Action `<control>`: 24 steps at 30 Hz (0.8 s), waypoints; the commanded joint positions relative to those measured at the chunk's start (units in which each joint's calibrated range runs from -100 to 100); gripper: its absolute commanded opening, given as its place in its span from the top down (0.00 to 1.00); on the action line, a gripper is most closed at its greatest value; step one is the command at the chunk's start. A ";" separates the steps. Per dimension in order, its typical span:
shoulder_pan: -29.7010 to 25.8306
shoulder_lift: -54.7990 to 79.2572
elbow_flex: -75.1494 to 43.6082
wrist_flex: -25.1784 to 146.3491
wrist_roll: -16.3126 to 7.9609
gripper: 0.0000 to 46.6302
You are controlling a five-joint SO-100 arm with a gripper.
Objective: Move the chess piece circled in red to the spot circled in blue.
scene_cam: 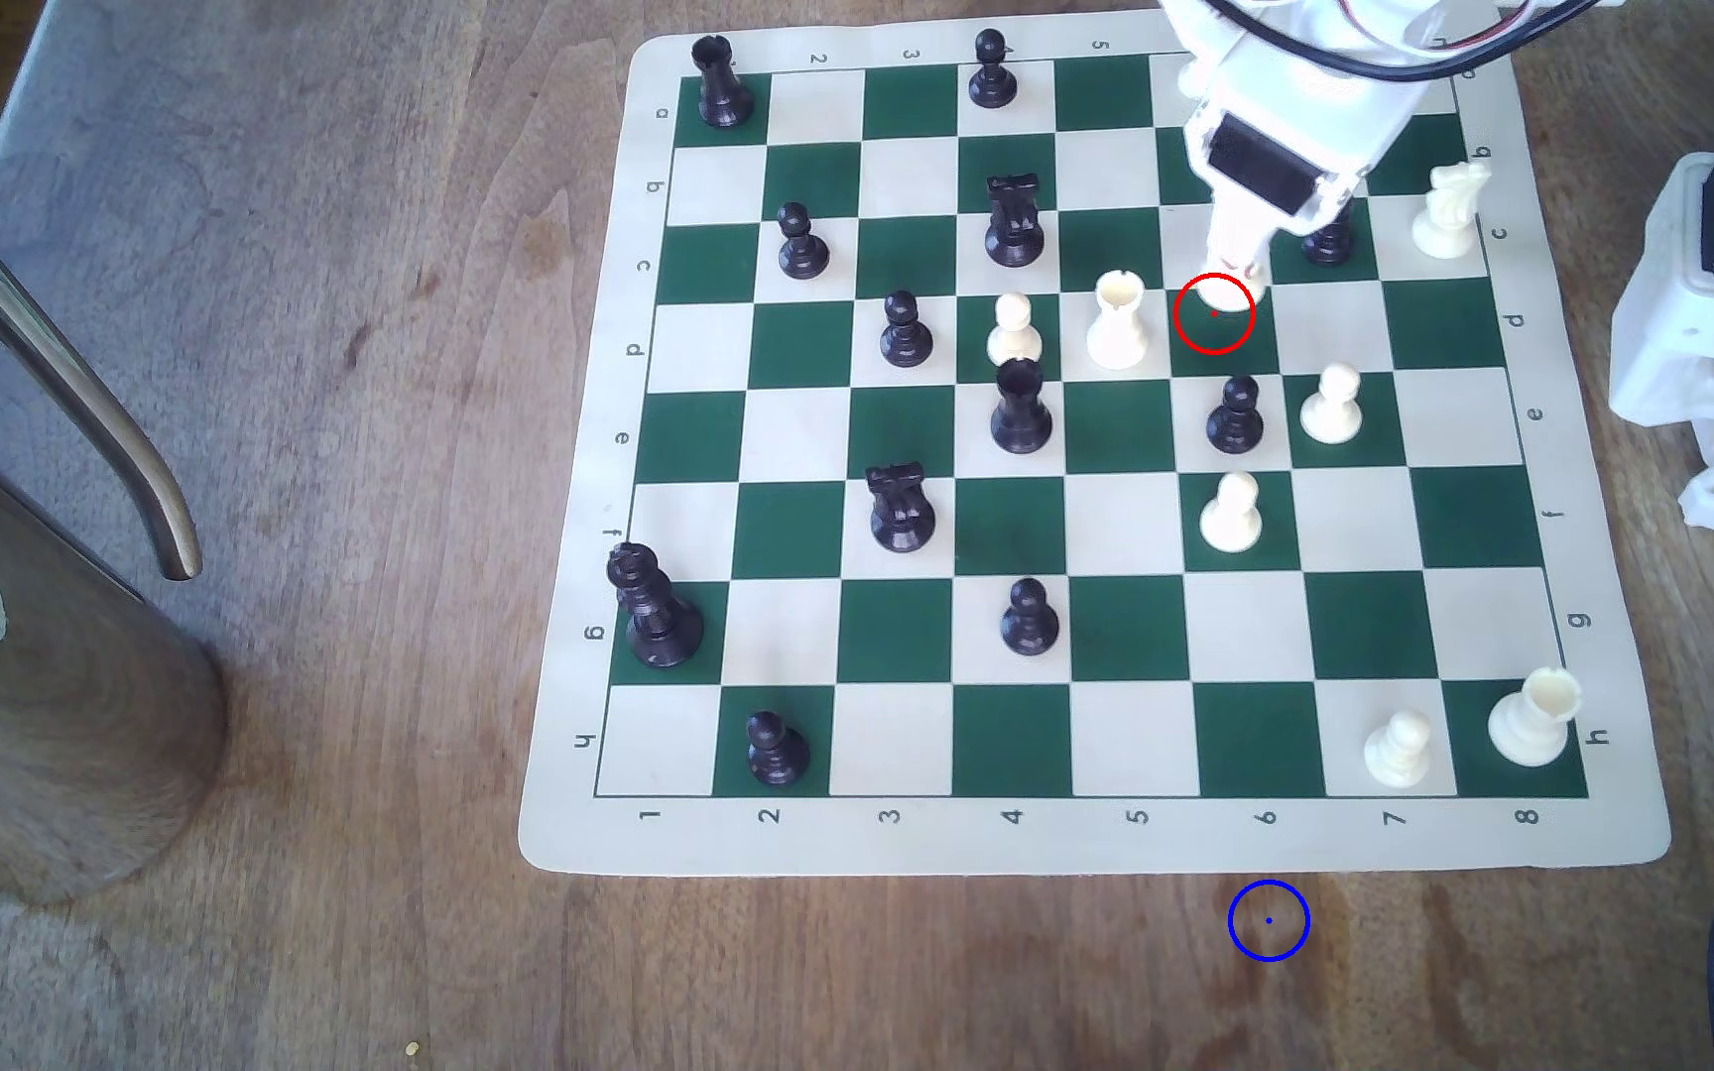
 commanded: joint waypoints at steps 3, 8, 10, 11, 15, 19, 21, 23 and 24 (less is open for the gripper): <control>-7.86 -4.79 -11.15 8.66 -1.61 0.99; -18.65 -1.22 -20.22 14.39 -3.32 0.99; -25.07 2.09 -21.40 14.55 -4.10 1.00; -26.79 2.94 -21.40 13.90 -4.40 1.00; -31.95 5.91 -22.31 11.11 -4.64 1.00; -36.17 11.34 -26.93 10.29 -4.88 1.00; -38.21 13.55 -28.38 9.23 -4.98 1.00; -40.87 15.84 -29.20 7.18 -5.03 1.00; -41.49 16.69 -29.65 6.61 -5.08 1.00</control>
